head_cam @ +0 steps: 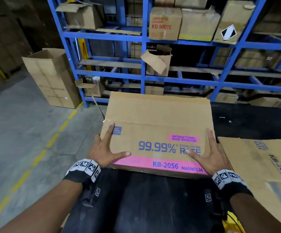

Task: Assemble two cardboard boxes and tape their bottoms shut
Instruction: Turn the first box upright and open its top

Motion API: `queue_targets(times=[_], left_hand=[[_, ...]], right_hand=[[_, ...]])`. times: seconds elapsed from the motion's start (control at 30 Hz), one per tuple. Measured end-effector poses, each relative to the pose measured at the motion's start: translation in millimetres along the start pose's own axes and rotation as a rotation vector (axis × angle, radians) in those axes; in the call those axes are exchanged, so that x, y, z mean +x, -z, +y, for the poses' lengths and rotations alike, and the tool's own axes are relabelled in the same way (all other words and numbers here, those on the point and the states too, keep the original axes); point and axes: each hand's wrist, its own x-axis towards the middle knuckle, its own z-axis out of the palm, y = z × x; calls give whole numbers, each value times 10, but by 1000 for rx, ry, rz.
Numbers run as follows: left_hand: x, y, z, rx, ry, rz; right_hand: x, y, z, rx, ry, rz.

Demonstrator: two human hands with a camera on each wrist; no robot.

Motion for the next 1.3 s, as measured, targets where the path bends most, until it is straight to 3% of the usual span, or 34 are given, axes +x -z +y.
queue_targets(times=[0.2, 0.33, 0.43, 0.57, 0.67, 0.77, 0.93, 1.07, 1.17, 1.3], left_hand=[[-94, -34, -104, -200, -95, 136], [-27, -59, -296, -208, -115, 226], [-141, -282, -603, -219, -16, 162], [-370, -626, -980, -428, 39, 47], [-464, -736, -1184, -491, 52, -1], [-532, -651, -1329, -442, 10, -1], [-527, -168, -1226, -491, -75, 190], [-670, -18, -927, -534, -135, 18], [-827, -43, -934, -517, -148, -52], [-1041, -9, -1051, -493, -273, -176]], right_hand=[[-96, -25, -32, 110, 106, 154], [-153, -43, 24, 136, 84, 225], [-255, -298, 314, 164, 44, 189], [-355, -721, 846, 189, -49, -23], [-469, -867, 1080, 224, -27, -123], [-492, -824, 1190, 244, 66, -82], [-487, -375, 1025, 380, 220, 61], [-564, -167, 783, 332, 405, 15], [-737, -176, 834, 332, 387, -119], [-974, -168, 976, 393, 367, -289]])
